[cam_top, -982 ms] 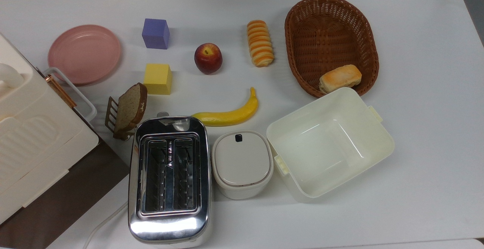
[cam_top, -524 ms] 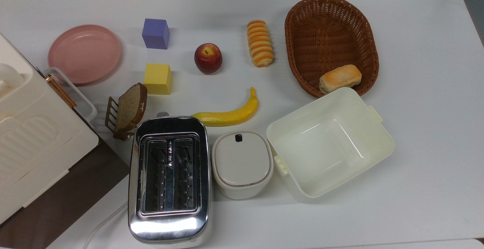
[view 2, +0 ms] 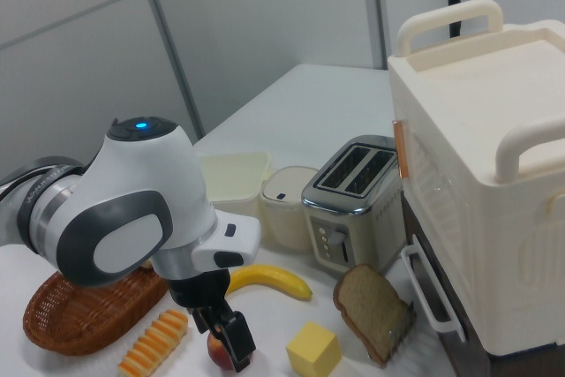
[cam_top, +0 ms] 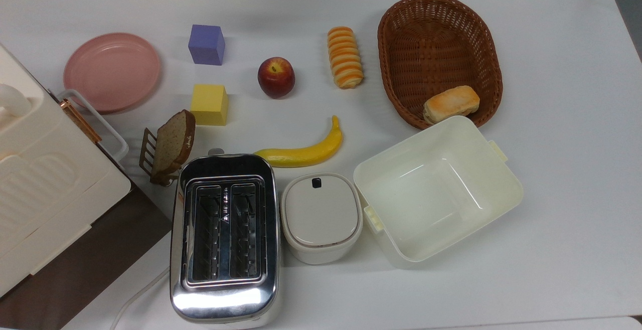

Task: Put the purple cube on a plate
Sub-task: 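Move the open gripper over the purple cube and lower it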

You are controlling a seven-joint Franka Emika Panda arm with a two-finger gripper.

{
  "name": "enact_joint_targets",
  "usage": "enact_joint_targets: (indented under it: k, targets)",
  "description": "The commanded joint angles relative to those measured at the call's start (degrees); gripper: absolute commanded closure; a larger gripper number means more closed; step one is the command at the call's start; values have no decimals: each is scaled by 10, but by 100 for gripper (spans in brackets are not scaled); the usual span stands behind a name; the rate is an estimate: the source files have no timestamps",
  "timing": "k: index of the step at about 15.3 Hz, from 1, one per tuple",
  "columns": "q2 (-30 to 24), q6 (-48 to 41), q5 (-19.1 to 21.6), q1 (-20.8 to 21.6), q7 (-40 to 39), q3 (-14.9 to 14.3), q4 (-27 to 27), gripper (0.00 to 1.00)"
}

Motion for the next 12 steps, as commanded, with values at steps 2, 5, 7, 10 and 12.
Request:
enact_joint_targets:
  k: [2,5,7,10,12]
  targets:
    - [19,7,-13,25,48,-10,22,0]
    - [40,-13,-12,19,41,-18,49,0]
    - [69,-49,-2,19,39,-20,89,0]
    - [82,-52,0,24,33,-19,100,0]
    - [82,-55,0,20,32,-14,101,0]
